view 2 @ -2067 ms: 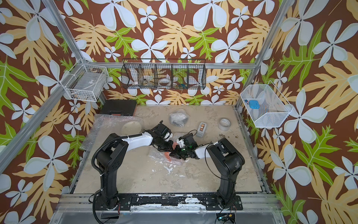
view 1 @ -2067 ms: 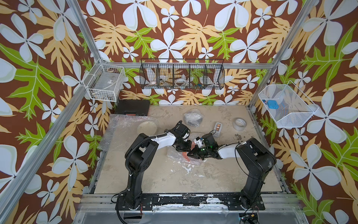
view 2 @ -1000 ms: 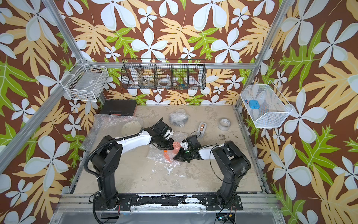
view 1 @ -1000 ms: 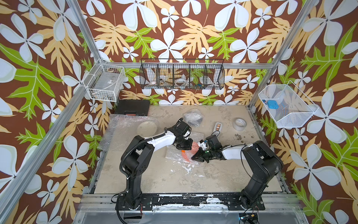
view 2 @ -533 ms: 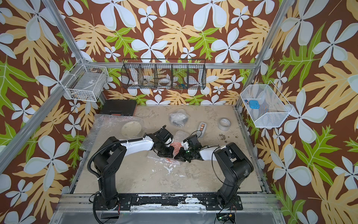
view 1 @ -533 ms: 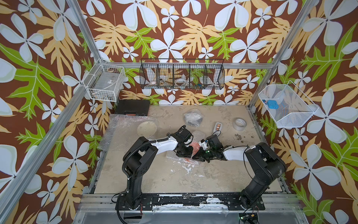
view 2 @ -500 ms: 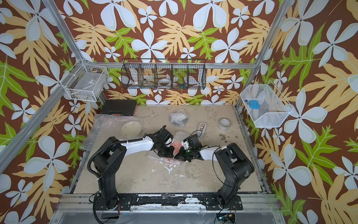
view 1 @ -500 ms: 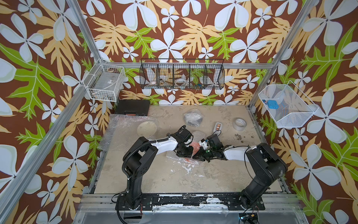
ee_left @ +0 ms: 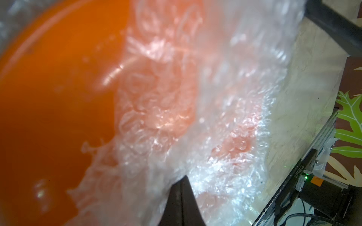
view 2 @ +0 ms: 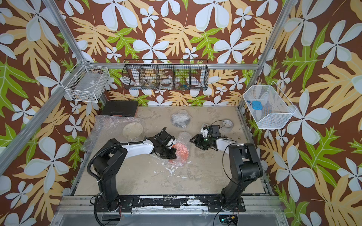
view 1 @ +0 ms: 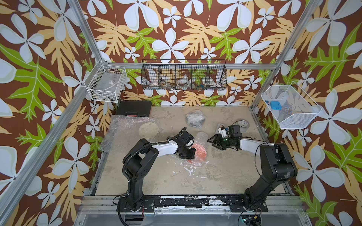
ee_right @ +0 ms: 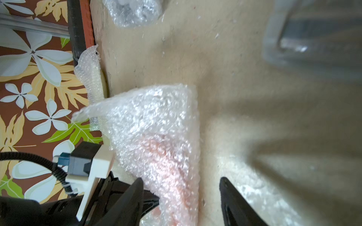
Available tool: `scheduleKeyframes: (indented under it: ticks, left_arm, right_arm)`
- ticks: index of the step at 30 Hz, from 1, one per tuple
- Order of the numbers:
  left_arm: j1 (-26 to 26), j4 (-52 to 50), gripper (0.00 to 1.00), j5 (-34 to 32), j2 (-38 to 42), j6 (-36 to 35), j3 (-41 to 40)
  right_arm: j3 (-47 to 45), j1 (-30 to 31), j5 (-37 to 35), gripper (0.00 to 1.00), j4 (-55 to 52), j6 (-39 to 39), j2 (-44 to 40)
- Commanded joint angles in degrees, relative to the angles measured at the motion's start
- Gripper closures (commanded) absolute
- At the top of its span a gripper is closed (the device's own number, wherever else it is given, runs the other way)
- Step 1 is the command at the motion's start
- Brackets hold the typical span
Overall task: Wrap dinner plates in bubble wrap
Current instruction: Wrap the plate in the bubble wrap.
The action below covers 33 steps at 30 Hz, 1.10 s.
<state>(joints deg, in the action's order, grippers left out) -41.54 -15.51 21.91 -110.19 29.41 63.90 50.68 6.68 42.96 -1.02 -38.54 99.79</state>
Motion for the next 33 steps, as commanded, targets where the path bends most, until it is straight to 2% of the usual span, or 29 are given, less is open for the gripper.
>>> scheduleKeyframes:
  ticks: [1,12,15,21,23,33]
  left_arm:
    - [-0.1,-8.6,1.0,-6.7,-1.1,-1.0,-1.1]
    - [-0.1,-8.8,1.0,-6.6,-0.3,-1.2,-2.0]
    - [-0.1,-8.8,1.0,-6.5,0.1,-1.1,-2.5]
    - [-0.1,-8.9,1.0,-6.0,1.4,-1.4,-2.9]
    - [-0.1,-9.2,1.0,-6.2,2.0,-1.7,-2.8]
    - [-0.1,-12.4,1.0,-6.5,2.8,-4.7,0.4]
  right_arm:
    - [2.9,-0.4,3.8,0.37,2.1,2.4,3.1]
    - [9.7,0.4,3.9,0.43,7.5,-1.9,12.9]
    - [10.4,0.7,3.3,0.54,8.2,-2.6,13.4]
    - [10.2,0.7,1.2,0.92,6.9,-2.3,11.7]
    - [9.3,0.7,-0.1,0.98,5.7,-1.7,9.9]
    - [-0.3,-0.7,-5.4,1.0,-1.2,1.6,-3.2]
